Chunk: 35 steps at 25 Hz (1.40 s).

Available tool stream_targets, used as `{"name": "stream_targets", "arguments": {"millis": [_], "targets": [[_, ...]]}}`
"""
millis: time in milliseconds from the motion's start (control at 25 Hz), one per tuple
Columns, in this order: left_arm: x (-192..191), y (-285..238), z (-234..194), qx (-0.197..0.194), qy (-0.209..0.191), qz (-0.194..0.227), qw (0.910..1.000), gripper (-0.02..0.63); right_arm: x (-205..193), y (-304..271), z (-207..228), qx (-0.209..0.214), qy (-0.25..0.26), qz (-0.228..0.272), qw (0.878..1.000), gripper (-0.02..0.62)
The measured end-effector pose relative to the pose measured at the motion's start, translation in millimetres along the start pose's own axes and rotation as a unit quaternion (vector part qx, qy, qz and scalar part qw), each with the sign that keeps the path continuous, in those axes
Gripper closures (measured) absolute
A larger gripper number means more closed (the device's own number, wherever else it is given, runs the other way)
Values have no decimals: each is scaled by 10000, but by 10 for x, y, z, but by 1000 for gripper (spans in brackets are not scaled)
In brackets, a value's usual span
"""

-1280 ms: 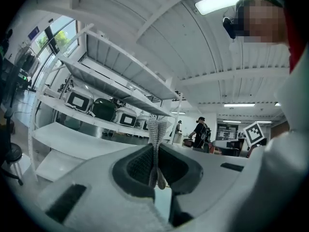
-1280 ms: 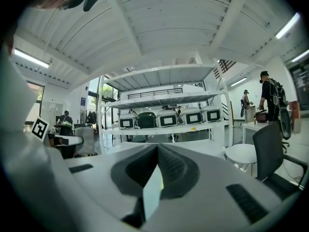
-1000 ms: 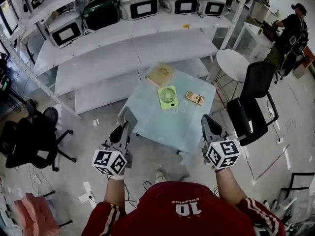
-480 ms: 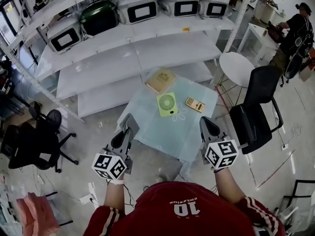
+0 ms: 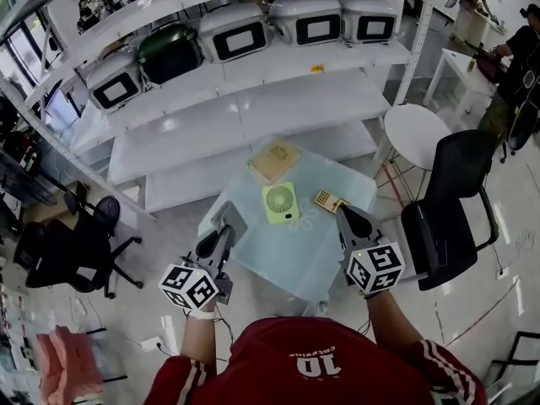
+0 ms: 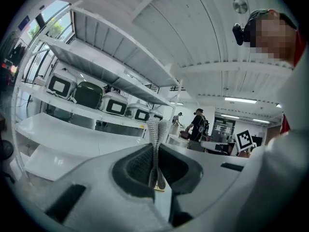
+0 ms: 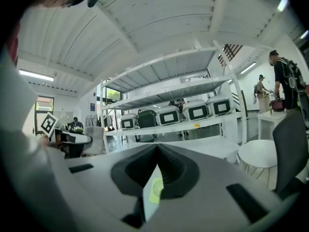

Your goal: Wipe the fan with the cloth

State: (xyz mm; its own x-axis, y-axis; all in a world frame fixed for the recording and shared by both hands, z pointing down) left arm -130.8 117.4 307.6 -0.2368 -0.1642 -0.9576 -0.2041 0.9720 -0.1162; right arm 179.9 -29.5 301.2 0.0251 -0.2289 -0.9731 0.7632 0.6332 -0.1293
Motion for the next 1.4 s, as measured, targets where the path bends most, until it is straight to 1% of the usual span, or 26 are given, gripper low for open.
{"name": "stream_targets", "arguments": {"millis": [200,400,520,600,720,880,960,1080,1200,1320,1400], "targets": [[-47,-357,179,35,24,-129,9999,580,-59,-50,280,93,-193,-113,9997,591],[-215,-655,116,-33,95,-469,9989,580,-174,-152,327,102,-272,-237,9993,591],[-292,-796,52,-232,115,-605,9978,580,-275,-239,297,33,-318,-402,9987,591],[-342,-895,-41,-418,195,-656,9968,581,-317,-299,256,-80,-336,-480,9983,591],[-418,-1066,-249,-669,377,-765,9941,580,-323,-395,170,-250,-340,-554,9976,591],[-549,-1272,-557,-889,527,-977,9898,580,-334,-546,46,-521,-210,-661,9962,591],[-584,-1367,-691,-1021,575,-1041,9876,580,-364,-647,-8,-656,-226,-702,9951,591],[-628,-1506,-872,-1239,525,-1187,9838,580,-470,-816,-52,-863,-369,-749,9928,591],[-708,-1637,-1016,-1515,559,-1355,9775,580,-649,-929,-67,-1103,-530,-896,9884,591],[-808,-1756,-1142,-1727,605,-1521,9713,580,-827,-1033,-81,-1059,-819,-939,9865,591],[-876,-1851,-1203,-1831,643,-1608,9677,580,-911,-1097,-51,-1140,-929,-944,9846,591]]}}
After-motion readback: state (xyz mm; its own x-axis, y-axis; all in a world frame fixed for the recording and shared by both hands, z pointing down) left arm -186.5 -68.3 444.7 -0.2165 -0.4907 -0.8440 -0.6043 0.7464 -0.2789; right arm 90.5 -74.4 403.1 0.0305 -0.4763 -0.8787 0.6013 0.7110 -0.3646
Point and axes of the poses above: the fingertips, and each gripper's own axes: y backward along the fingers, z to its right, x out of its top, the point moved 8 cm from there along y, backward along the fingers, and after that the axes turned 2 degrees about -y, right-handed, at the moved point
